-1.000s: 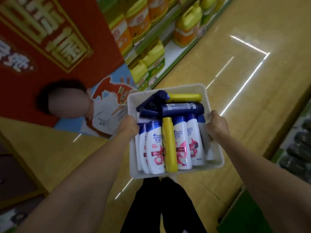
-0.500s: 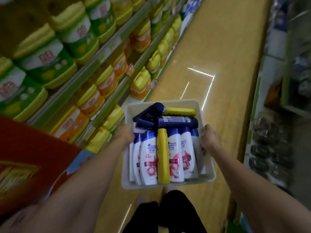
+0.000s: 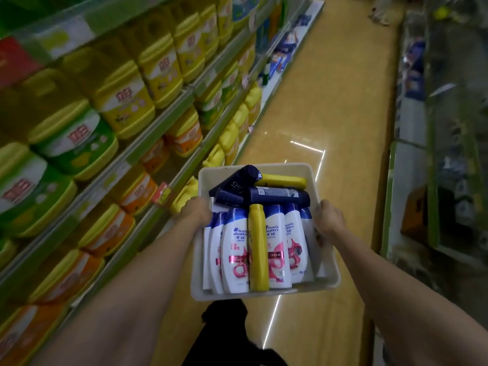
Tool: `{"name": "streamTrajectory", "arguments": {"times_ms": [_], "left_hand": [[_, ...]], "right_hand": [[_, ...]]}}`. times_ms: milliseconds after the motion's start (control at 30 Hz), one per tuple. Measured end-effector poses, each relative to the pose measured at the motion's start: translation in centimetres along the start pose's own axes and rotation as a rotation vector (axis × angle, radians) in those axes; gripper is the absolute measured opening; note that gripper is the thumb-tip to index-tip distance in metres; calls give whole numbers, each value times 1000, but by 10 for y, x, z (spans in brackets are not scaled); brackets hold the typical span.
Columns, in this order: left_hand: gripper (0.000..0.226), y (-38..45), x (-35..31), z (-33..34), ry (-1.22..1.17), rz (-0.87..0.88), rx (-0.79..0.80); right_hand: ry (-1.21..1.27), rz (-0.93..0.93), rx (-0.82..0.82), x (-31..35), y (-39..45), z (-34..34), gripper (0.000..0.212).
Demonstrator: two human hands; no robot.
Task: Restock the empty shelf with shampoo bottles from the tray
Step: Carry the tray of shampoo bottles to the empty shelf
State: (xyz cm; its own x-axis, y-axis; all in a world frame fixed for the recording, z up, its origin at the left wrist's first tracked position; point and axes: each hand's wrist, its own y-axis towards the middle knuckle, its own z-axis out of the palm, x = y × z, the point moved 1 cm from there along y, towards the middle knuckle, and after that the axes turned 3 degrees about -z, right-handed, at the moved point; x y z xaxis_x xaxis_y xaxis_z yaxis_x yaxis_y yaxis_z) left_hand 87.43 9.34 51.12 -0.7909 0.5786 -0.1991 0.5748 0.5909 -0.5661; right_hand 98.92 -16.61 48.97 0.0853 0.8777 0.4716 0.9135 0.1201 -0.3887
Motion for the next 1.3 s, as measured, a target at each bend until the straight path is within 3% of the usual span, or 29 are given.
{"name": "streamTrajectory", "arguments": {"times_ms": [400, 833, 1100, 1300], "left_hand": [[36, 220, -217, -97, 21, 98, 18], [46, 415, -480, -158, 36, 35, 23], [33, 559, -640, -198, 91, 116, 38], [43, 662, -762, -244, 74, 83, 47]], "right_hand": [[84, 99, -95, 55, 261, -91, 27], [53, 107, -48, 78, 577, -215, 26], [-5, 124, -47, 103, 779, -291, 27], [39, 149, -48, 128, 918, -351, 33]]}}
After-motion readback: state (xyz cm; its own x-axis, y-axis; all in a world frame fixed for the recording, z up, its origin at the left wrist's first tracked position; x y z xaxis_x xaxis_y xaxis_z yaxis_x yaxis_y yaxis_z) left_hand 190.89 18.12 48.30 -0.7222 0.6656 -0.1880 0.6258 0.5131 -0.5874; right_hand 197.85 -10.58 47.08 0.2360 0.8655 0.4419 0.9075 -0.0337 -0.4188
